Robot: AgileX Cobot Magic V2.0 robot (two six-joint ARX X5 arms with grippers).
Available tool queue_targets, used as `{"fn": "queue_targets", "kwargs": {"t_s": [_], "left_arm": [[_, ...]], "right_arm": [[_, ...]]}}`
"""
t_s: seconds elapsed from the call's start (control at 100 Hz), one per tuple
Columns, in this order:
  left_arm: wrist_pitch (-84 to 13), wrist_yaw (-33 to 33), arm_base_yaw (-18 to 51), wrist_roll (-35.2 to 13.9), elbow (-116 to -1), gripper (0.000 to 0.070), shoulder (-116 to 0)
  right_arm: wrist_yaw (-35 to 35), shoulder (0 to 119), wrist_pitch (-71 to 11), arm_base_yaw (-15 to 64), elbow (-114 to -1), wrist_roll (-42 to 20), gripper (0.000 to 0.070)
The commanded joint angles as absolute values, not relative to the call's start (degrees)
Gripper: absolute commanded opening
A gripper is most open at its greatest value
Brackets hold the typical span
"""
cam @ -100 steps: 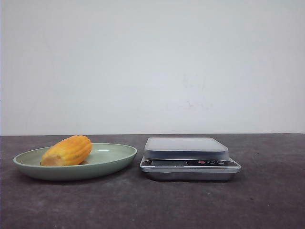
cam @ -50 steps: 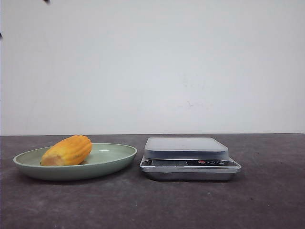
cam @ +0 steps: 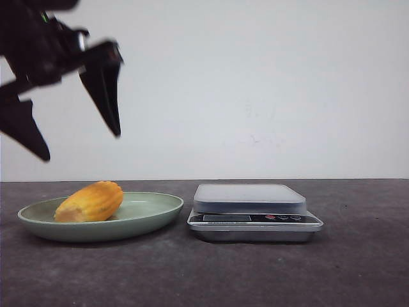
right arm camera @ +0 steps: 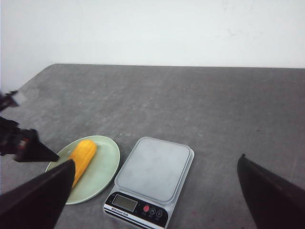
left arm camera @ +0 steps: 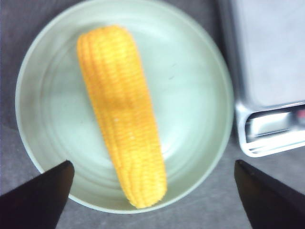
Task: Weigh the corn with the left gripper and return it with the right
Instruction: 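Lower the left gripper onto the yellow corn cob on the plate, then close the left gripper on the corn and lift it off the plate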
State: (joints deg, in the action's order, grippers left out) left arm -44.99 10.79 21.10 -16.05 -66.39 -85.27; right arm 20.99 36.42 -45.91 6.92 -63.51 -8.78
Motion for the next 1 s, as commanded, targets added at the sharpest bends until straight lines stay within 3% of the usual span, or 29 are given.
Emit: {"fn": "queue_targets", "kwargs": {"t_s": [0.0, 0.45, 0.63, 0.77, 0.81, 0.84, 0.99], "left_arm": [[-44.6, 9.8, 21.7, -15.9, -67.5, 0.0700, -87.7], [-40.7, 9.8, 23.0, -20.3, -67.5, 0.0700, -96.5], [-41.2, 9.9, 23.4, -20.2, -67.5, 0.0378, -98.6], [-40.7, 9.8, 23.9, -20.0, -67.5, 0.0302, -99.9], [-40.6, 9.8, 24.1, -19.2, -67.5, 0.0174, -100.1], [-40.6, 9.9, 24.2, -18.3, -67.5, 0.0013, -100.2], [-41.2, 10.2, 24.5, -15.6, -67.7, 0.0011, -99.9]], "right_arm": [[21.0, 37.0, -46.0, 7.0, -64.4, -8.3, 0.0700], [21.0, 37.4, -48.6, 7.2, -64.4, -8.3, 0.0700], [21.0, 37.4, -48.6, 8.3, -64.4, -8.3, 0.0700], [20.9, 37.4, -48.8, 9.0, -64.4, -8.3, 0.0700], [20.9, 37.4, -48.9, 9.1, -64.4, -8.3, 0.0700], [20.9, 37.4, -49.1, 9.3, -64.4, -8.2, 0.0700], [20.5, 37.5, -49.2, 9.9, -64.4, -8.1, 0.0700]]}}
